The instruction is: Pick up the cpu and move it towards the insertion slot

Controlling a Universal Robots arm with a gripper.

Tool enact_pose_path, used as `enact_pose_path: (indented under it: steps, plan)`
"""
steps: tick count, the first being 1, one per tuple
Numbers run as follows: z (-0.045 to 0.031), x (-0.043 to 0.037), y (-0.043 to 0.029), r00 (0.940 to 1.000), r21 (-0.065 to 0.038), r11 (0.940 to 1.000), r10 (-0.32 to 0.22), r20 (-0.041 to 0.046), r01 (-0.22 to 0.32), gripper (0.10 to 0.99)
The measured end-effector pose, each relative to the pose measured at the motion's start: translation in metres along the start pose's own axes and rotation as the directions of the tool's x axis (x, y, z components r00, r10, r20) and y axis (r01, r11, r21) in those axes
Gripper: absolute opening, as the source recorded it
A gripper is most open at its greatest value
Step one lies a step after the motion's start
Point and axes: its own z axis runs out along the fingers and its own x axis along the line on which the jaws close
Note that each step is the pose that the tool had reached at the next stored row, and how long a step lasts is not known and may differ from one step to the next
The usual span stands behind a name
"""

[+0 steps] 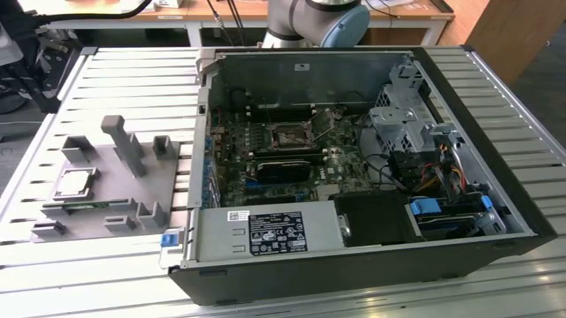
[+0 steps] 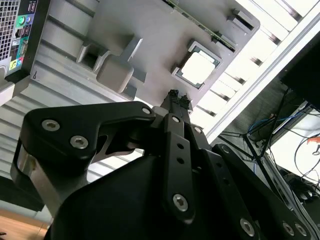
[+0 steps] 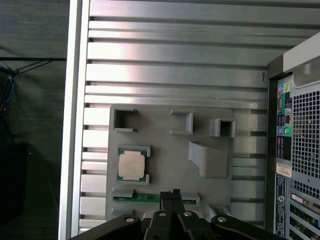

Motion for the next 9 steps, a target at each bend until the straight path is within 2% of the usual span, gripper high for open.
enact_pose_path:
  steps: [2, 7, 9]
  plan:
    - [0.0001, 0.0035, 0.0002, 1.0000, 0.000, 1.0000, 0.000, -0.0001, 0.000, 0.106]
    - [0.0007, 0.0204, 0.0007, 1.0000, 0.000, 1.0000, 0.000, 0.0000, 0.000, 0.106]
    - [0.0011, 0.0234, 0.0007, 1.0000, 0.000, 1.0000, 0.000, -0.0001, 0.000, 0.106]
